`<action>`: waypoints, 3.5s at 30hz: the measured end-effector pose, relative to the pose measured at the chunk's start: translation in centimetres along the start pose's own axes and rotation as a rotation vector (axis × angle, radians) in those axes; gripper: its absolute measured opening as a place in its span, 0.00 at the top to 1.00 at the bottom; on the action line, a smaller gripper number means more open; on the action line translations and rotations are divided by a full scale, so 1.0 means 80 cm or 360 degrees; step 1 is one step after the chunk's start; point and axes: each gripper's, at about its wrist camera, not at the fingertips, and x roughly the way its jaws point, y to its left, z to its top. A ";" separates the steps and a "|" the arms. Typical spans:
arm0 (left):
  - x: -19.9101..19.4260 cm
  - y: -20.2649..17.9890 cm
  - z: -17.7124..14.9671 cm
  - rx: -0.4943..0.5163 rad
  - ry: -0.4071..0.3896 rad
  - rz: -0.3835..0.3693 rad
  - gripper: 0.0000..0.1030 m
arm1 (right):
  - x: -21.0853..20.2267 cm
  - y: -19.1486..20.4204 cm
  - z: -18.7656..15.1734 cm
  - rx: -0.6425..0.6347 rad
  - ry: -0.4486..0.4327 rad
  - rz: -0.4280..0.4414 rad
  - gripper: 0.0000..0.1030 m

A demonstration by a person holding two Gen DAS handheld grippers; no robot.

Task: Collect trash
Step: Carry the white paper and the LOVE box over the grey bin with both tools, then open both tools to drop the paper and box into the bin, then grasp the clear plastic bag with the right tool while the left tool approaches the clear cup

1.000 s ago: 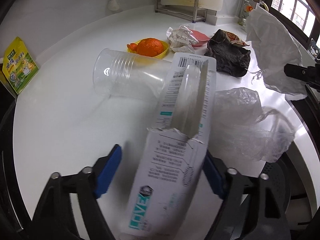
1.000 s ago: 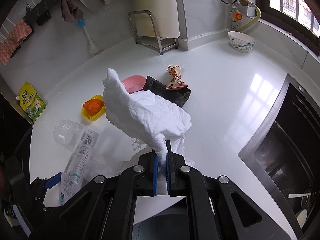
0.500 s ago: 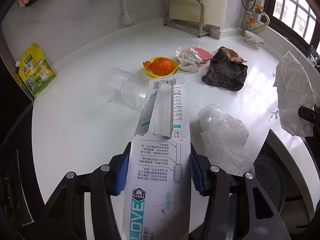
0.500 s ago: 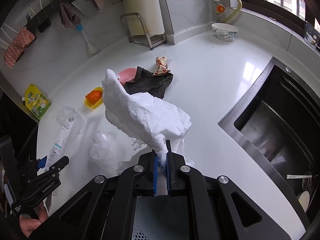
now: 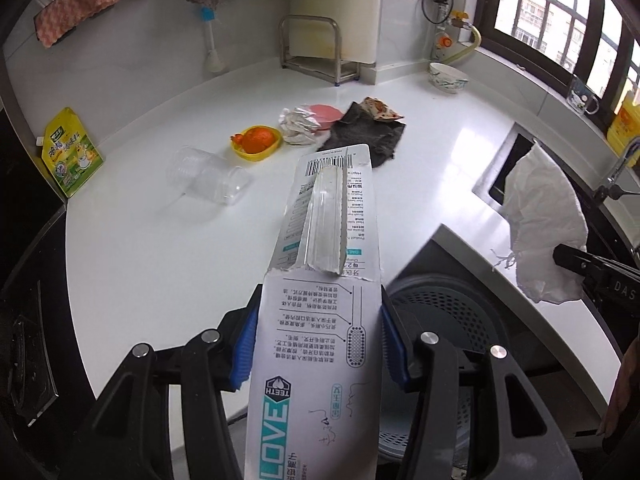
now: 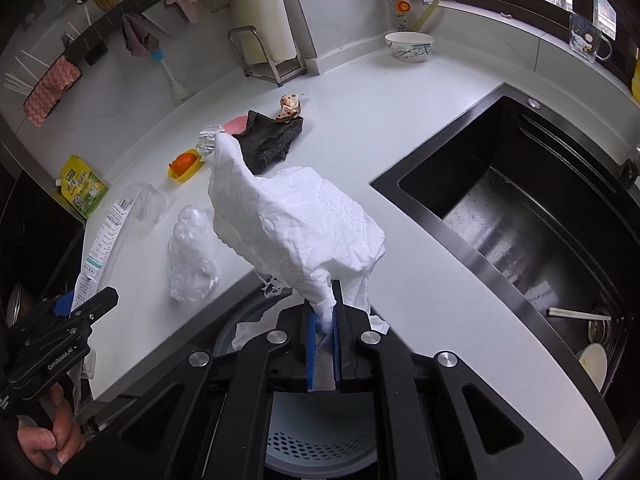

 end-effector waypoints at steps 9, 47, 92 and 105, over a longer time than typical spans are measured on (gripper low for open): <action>-0.009 -0.097 -0.065 0.0117 0.0078 -0.0170 0.50 | -0.008 -0.036 -0.068 -0.0059 0.0134 0.0037 0.94; 0.057 -0.070 -0.105 -0.0073 0.0260 0.0040 0.24 | 0.070 -0.036 -0.121 -0.0113 0.0366 0.0131 0.47; 0.046 0.195 0.077 -0.0215 -0.0141 0.0210 0.06 | 0.109 0.163 0.024 -0.0103 0.0127 0.0123 0.45; 0.136 0.222 0.112 -0.0020 -0.0091 -0.0067 0.06 | 0.178 0.196 0.035 0.0002 0.0157 -0.0021 0.44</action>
